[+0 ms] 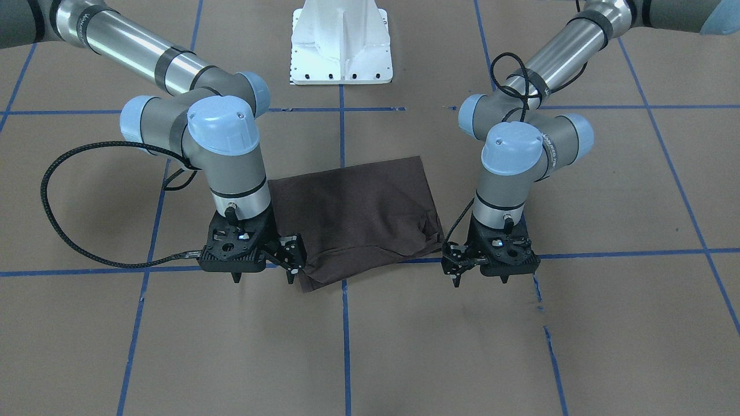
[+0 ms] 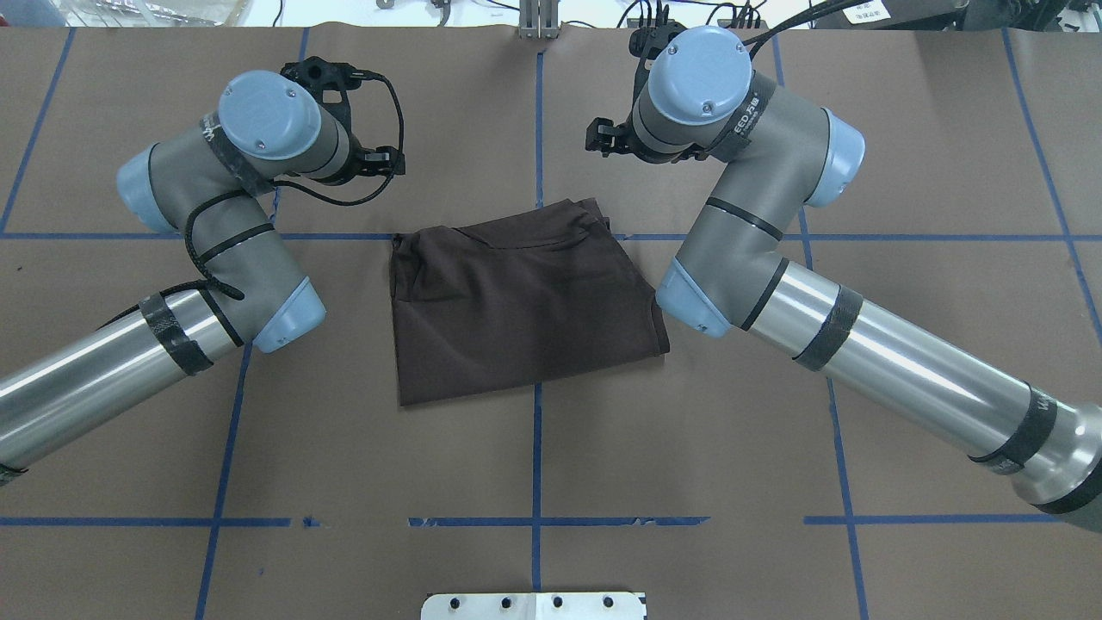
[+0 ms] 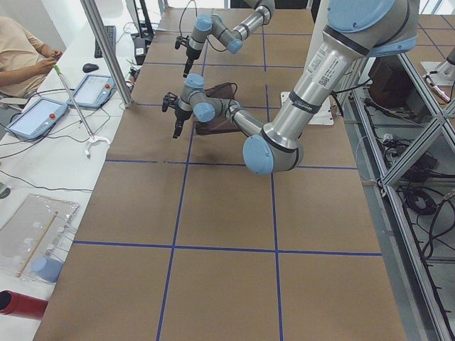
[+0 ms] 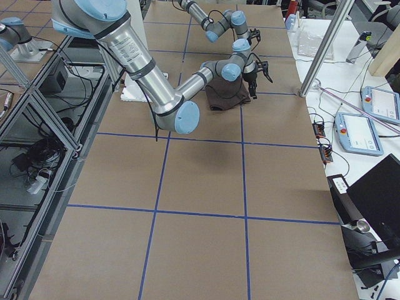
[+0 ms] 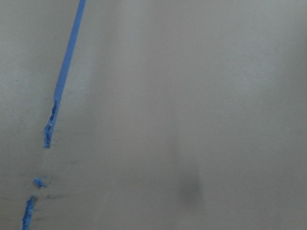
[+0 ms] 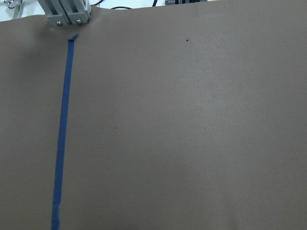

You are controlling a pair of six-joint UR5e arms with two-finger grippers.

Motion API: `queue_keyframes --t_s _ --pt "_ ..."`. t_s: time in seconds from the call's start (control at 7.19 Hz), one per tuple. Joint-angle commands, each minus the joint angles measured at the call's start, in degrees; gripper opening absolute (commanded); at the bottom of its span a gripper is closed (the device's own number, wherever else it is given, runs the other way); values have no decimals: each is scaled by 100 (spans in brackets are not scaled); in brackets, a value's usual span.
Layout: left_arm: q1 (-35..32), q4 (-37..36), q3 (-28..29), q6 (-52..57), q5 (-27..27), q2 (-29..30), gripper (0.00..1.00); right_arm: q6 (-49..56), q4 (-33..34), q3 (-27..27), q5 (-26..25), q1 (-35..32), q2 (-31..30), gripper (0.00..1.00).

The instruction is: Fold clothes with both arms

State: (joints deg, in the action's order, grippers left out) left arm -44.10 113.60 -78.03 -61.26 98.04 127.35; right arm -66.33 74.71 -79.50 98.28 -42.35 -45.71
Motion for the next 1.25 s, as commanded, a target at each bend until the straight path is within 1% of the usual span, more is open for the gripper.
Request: queue_keyframes --t_s 0.0,0.14,0.28,0.42,0.56,0.7,0.83,0.97,1.11 --pt "-20 -74 -412 26 136 -96 100 172 139 -21 182 -97 -16 100" --pt "-20 -266 -867 139 136 -349 100 643 514 -230 349 -280 -164 100" --pt "-133 -633 -1463 602 215 -612 100 1309 736 -894 437 -500 -740 100" --pt "-308 -924 -2139 1050 250 -1120 100 2029 851 -1544 925 -850 -1468 100" --pt "-614 -953 -2685 1646 468 -1751 100 2672 852 -2047 1287 -1210 -2172 100" --pt "-1018 -936 -3082 2287 836 -2401 100 3496 844 -2278 1700 -1710 -2831 100" --pt "-1561 -919 -3278 3181 1222 -2852 100 4461 817 -2271 2165 -2341 -3377 100" --pt "-2097 -884 -3297 3860 1783 -3248 100 5359 826 -2237 2709 -2861 -4001 100" --pt "-2442 -901 -3271 3910 2119 -3391 100 5568 800 -2219 2758 -3179 -4790 100"
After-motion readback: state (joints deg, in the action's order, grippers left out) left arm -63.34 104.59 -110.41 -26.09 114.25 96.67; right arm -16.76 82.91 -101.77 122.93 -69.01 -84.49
